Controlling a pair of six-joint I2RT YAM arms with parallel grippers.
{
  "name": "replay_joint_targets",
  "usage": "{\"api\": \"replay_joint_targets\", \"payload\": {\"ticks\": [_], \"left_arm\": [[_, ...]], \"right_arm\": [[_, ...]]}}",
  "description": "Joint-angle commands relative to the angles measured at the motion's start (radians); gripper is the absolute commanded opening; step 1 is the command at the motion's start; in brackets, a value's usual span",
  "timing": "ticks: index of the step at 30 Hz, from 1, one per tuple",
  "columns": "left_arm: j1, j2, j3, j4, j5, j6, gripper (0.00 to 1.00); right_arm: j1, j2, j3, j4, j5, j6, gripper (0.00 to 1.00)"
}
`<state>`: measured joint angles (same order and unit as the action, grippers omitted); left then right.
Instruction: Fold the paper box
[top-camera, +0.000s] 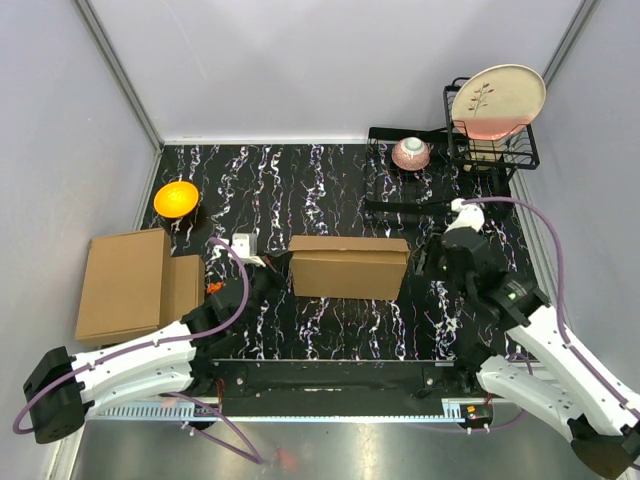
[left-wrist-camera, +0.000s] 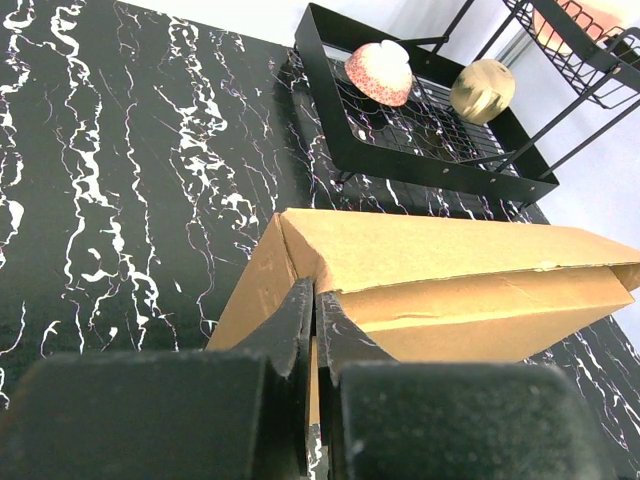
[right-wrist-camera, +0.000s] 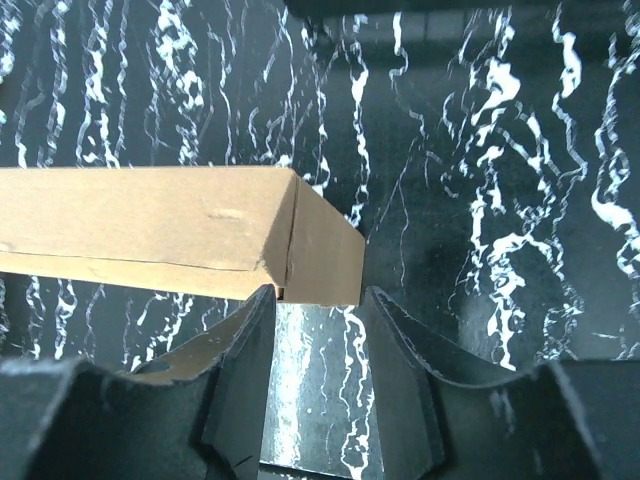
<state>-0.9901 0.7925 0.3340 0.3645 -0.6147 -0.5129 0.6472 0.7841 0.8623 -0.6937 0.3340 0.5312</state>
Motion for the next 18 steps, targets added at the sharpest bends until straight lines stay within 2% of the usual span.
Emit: {"api": "replay_joint_targets", "payload": {"ticks": [1, 4, 5, 6, 9, 13, 18], "left_arm": [[-0.002, 0.030, -0.021, -0.213, -0.011, 0.027, 0.00], [-0.002, 0.031, -0.016, -0.214, -0.011, 0.027, 0.00], [-0.002, 0.030, -0.018, -0.213, -0.011, 0.028, 0.00], [-0.002, 0.030, -0.018, -0.213, -0.013, 0.027, 0.00], [-0.002, 0.030, -0.016, -0.214, -0.010, 0.028, 0.00], [-0.004, 0.024, -0.021, -0.214, -0.005, 0.027, 0.00], [-0.002, 0.025, -0.026, -0.214, -0.002, 0.017, 0.00]], "right_arm": [[0.003, -0.055, 0.159, -0.098, 0.071, -0.066, 0.48], [0.003, -0.084, 0.192, -0.014, 0.009, -0.074, 0.43], [0.003, -0.089, 0.179, 0.032, -0.015, -0.066, 0.36], [0.002, -0.089, 0.166, 0.119, -0.038, -0.059, 0.22], [0.002, -0.017, 0.127, 0.235, -0.093, -0.043, 0.00], [0.002, 0.139, 0.074, 0.322, -0.134, -0.048, 0.00], [0.000, 0.196, -0.017, 0.371, -0.181, -0.024, 0.00]]}}
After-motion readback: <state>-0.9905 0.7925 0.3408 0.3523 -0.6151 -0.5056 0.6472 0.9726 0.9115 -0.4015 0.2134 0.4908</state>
